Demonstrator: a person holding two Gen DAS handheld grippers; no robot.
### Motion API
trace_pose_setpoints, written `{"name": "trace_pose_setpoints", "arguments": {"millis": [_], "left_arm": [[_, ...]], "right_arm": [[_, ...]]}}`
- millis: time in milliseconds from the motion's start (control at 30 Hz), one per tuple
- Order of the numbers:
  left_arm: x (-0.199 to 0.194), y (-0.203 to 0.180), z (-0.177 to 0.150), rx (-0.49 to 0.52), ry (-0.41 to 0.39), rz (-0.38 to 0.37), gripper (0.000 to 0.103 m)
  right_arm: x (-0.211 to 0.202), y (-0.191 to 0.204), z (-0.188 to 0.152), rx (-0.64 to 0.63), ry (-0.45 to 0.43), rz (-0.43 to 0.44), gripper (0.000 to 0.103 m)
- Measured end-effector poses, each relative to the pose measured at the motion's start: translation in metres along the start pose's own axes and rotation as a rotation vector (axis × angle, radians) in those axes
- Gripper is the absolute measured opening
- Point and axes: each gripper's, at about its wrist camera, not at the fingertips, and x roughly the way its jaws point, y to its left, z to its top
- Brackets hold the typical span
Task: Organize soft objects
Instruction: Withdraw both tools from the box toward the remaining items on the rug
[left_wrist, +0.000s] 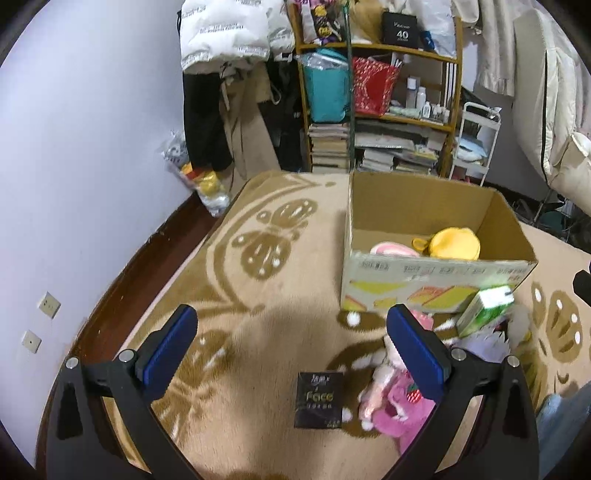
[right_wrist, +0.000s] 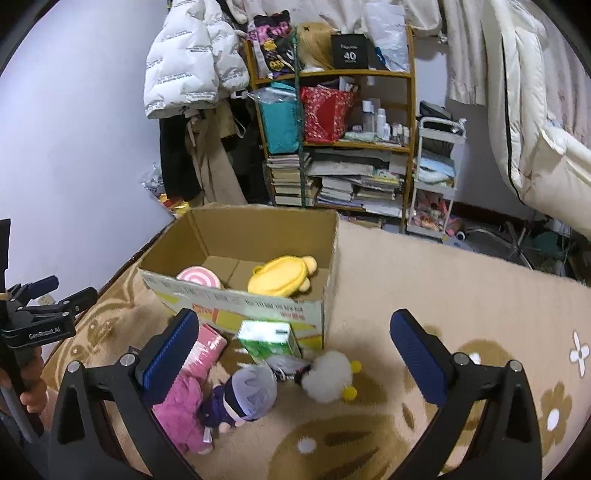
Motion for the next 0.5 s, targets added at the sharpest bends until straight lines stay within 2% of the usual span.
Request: {"name": "trace_pose_setpoints", "arguments": {"millis": [500], "left_arm": [[0.047,0.005,-0.032,-0.032,0.160,0.022,0.101]], "right_arm": [[0.038,0.000,-0.032,-0.098,0.102,-0.120,0.101]]}}
